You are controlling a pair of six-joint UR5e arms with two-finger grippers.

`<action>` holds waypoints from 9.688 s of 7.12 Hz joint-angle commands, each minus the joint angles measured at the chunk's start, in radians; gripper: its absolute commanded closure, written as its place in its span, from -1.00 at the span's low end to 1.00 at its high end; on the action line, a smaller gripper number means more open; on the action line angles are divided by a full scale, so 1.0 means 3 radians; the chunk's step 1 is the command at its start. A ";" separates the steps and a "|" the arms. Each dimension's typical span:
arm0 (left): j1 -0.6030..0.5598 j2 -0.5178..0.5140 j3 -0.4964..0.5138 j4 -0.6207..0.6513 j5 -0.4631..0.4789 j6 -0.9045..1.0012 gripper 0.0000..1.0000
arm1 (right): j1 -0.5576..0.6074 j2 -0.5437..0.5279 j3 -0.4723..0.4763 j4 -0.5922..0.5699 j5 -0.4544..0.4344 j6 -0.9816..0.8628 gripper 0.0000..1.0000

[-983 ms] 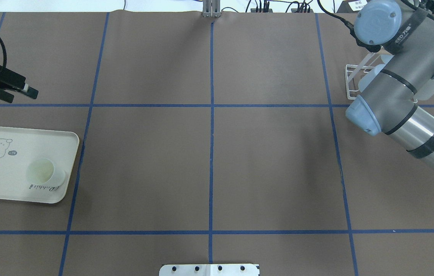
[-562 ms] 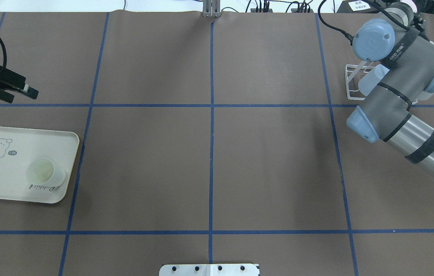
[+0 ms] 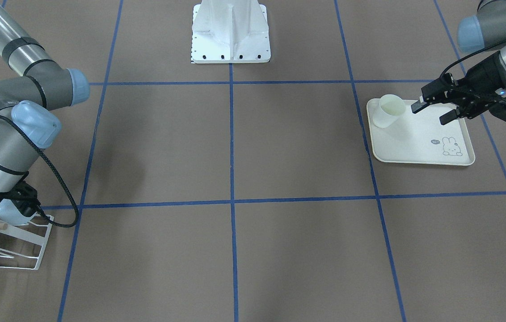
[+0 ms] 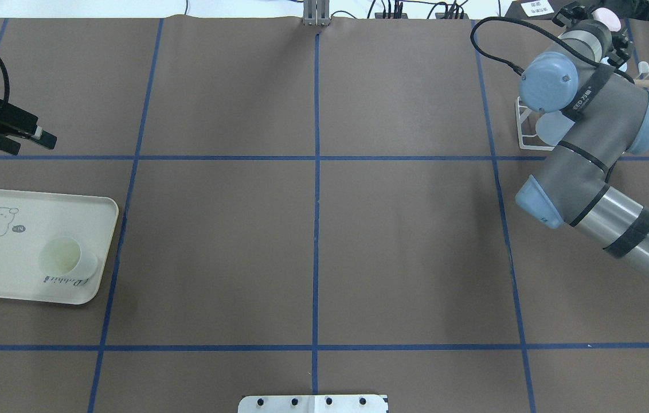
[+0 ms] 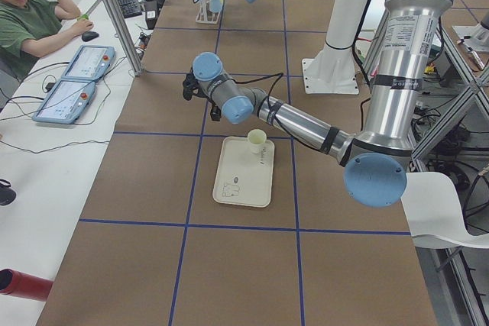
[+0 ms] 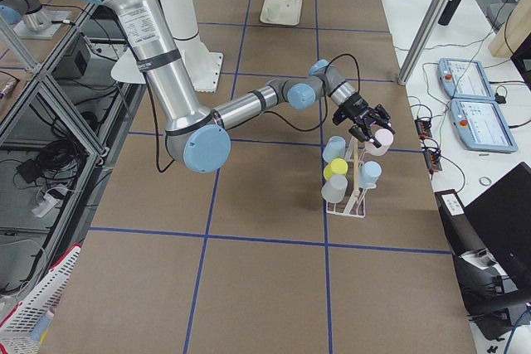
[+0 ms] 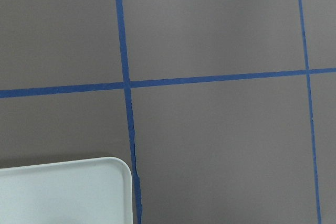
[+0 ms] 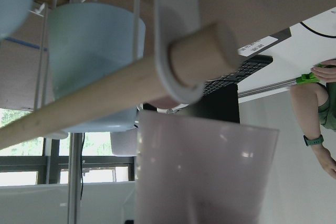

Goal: Transfer IKEA cup to right arm and place on rack

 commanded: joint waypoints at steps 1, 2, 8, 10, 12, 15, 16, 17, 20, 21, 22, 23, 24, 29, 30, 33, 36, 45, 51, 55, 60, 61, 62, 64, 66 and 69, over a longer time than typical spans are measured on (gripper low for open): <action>0.0000 0.0000 -0.0001 0.0000 -0.0001 0.0000 -1.00 | -0.0038 -0.0057 -0.0001 0.0004 -0.0115 0.0009 -0.05; 0.0000 0.0000 -0.0001 0.0000 -0.0001 0.0000 -1.00 | -0.0053 -0.0083 -0.0001 0.0004 -0.0151 0.0004 -0.08; 0.0010 0.0005 0.0009 0.0000 -0.0001 0.0000 -1.00 | -0.0125 -0.0103 -0.0012 -0.0001 -0.0188 0.0050 -0.98; 0.0010 0.0005 0.0009 0.0000 0.0004 0.0000 -1.00 | -0.0125 -0.0088 0.0004 0.0004 -0.0183 0.0055 -0.98; 0.0005 0.0051 -0.0006 -0.0005 0.0004 -0.0005 -1.00 | -0.0089 -0.0042 0.0237 -0.0001 0.0066 0.0096 -0.98; 0.0035 0.0275 -0.0290 -0.0031 0.0486 0.0015 -1.00 | 0.0105 -0.0042 0.0631 -0.0001 0.1123 0.1165 -0.97; 0.0137 0.0352 -0.0383 -0.0031 0.0678 0.0091 -1.00 | 0.0176 -0.0042 0.0749 -0.0001 0.1521 0.1671 -0.97; 0.0179 0.0459 -0.0425 -0.0031 0.0801 0.0284 -1.00 | 0.0197 -0.0047 0.0877 -0.0001 0.1799 0.2112 -0.97; 0.0637 0.0930 -0.0604 -0.0031 0.1444 0.0506 -1.00 | 0.0187 -0.0047 0.1123 0.0004 0.2464 0.3868 -0.98; 0.0761 0.0946 -0.0604 -0.0031 0.1472 0.0496 -1.00 | 0.0172 -0.0047 0.1189 0.0024 0.2577 0.4604 -0.98; 0.0838 0.0977 -0.0604 -0.0031 0.1472 0.0461 -1.00 | 0.0096 -0.0042 0.1301 0.0024 0.2624 0.5026 -0.99; 0.0965 0.1007 -0.0599 -0.0031 0.1472 0.0344 -1.00 | -0.0036 -0.0042 0.1404 0.0024 0.2630 0.5511 -1.00; 0.1047 0.1008 -0.0599 -0.0031 0.1472 0.0140 -1.00 | -0.0180 -0.0017 0.1405 0.0019 0.2625 0.5754 -0.99; 0.1257 0.0967 -0.0558 -0.0026 0.1472 -0.0290 0.02 | -0.0242 0.0014 0.1410 -0.0078 0.3162 0.5910 -1.00; 0.1293 0.0931 -0.0543 -0.0020 0.1472 -0.0327 0.02 | -0.0247 0.0014 0.1410 -0.0078 0.3162 0.5910 -1.00; 0.1294 0.0916 -0.0487 -0.0015 0.1467 -0.0322 0.07 | -0.0258 0.0014 0.1415 -0.0078 0.3162 0.5910 -1.00; 0.1283 0.0921 -0.0497 -0.0010 0.1441 -0.0317 0.07 | -0.0268 0.0014 0.1415 -0.0078 0.3162 0.5910 -1.00; 0.1283 0.0890 -0.0420 0.0005 0.1436 -0.0317 1.00 | -0.0314 0.0014 0.1415 -0.0068 0.3162 0.5905 -1.00; 0.0670 0.0355 -0.0522 0.0561 0.1135 -0.0753 1.00 | -0.0426 0.0259 0.1364 0.0110 0.3136 0.5895 -0.98; 0.0517 -0.0463 -0.0548 0.0522 0.0451 -0.2456 1.00 | -0.0523 0.0285 0.0650 0.2126 0.3105 0.5900 -0.97; 0.0383 -0.0990 -0.0477 0.0056 -0.0097 -0.3771 1.00 | -0.1299 0.0556 0.0592 0.3131 0.1871 0.5854 -0.97; 0.0383 -0.1047 -0.0461 0.0021 -0.0184 -0.3860 1.00 | -0.1407 0.0551 0.0592 0.3280 0.1711 0.5849 -0.98; 0.0383 -0.1058 -0.0461 -0.0035 -0.0185 -0.3942 1.00 | -0.1454 0.0561 0.0597 0.3297 0.1654 0.5849 -0.98; 0.0383 -0.1206 -0.0456 -0.0051 -0.0185 -0.4166 1.00 | -0.1581 0.0612 0.0602 0.3297 0.1506 0.5788 -0.98; 0.0389 -0.1232 -0.0431 -0.0051 -0.0185 -0.4183 1.00 | -0.1674 0.0689 0.0597 0.3297 0.1464 0.5644 -0.98; 0.0419 -0.1237 -0.0349 -0.0148 -0.0185 -0.4188 1.00 | -0.1679 0.0847 0.0597 0.3292 0.1454 0.5512 -0.98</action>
